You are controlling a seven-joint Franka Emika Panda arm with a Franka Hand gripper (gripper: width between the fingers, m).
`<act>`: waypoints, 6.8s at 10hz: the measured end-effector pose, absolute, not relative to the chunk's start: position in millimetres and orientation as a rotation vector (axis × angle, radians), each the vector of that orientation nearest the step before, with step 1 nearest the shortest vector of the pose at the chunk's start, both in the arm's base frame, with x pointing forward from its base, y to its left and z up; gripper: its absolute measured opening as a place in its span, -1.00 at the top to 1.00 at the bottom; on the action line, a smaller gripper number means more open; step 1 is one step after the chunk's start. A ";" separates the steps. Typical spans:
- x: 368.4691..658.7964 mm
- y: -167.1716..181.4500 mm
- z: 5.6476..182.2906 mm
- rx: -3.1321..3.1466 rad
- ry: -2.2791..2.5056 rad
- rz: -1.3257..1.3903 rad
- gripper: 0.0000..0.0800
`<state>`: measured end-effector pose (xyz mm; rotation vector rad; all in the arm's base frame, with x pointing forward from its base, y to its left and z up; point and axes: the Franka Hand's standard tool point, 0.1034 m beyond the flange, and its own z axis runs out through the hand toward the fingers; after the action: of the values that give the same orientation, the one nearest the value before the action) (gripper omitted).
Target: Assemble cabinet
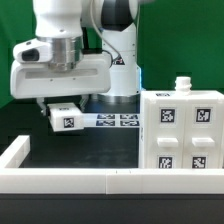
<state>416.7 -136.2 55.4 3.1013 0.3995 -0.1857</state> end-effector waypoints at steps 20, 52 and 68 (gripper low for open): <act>528.1 54.1 183.2 3.119 0.086 -0.239 -0.41; 602.5 59.4 154.9 3.089 0.214 -0.219 -0.41; 604.8 56.3 157.5 3.117 0.241 0.087 -0.99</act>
Offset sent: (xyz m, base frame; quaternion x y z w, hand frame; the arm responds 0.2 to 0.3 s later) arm 0.0217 0.0560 0.0618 0.0026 -0.0369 0.0645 0.9972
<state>604.8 56.3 157.5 3.1168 0.2406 0.0868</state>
